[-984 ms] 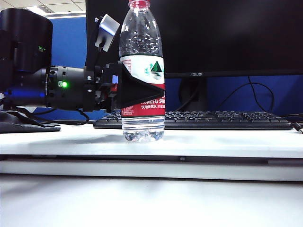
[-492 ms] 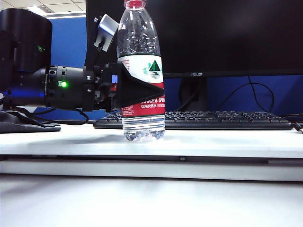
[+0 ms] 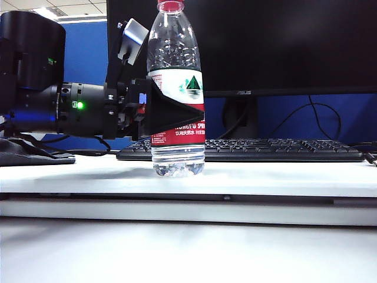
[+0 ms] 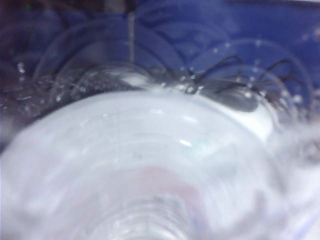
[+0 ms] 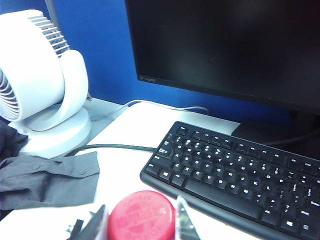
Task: Unscrew the cap from the plastic bottle on the table.
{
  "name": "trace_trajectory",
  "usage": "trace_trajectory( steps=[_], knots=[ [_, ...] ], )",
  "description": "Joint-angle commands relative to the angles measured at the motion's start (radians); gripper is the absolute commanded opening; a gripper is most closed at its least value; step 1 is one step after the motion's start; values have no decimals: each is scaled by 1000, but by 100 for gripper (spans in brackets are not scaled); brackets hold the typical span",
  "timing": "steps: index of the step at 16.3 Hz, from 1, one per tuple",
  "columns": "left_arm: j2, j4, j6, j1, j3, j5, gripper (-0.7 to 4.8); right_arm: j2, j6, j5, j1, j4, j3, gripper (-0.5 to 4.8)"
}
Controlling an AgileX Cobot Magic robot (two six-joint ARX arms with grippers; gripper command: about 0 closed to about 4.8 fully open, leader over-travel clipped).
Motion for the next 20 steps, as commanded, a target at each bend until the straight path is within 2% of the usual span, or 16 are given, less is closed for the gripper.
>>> trace_trajectory(
  steps=[1,4,6,7,11,13,20],
  knots=[
    [5,-62,3,-2,-6,11,277,-18,7,-15,-12,-112,-1,101],
    [5,-62,10,-2,-6,11,277,-35,6,-87,-47,-162,-1,101],
    [5,-62,10,-2,-6,11,277,-43,-14,-208,-87,-194,-1,101],
    [5,-62,10,-2,-6,11,277,-49,-37,-330,-126,-220,-1,102],
    [5,-63,18,-2,-6,11,277,-78,-95,-527,-213,-303,-1,102],
    [5,-63,25,-2,-6,11,277,-93,-120,-588,-241,-334,-1,102],
    [5,-63,25,-2,-6,11,277,-108,-198,-975,-401,-420,-1,103]
  ],
)
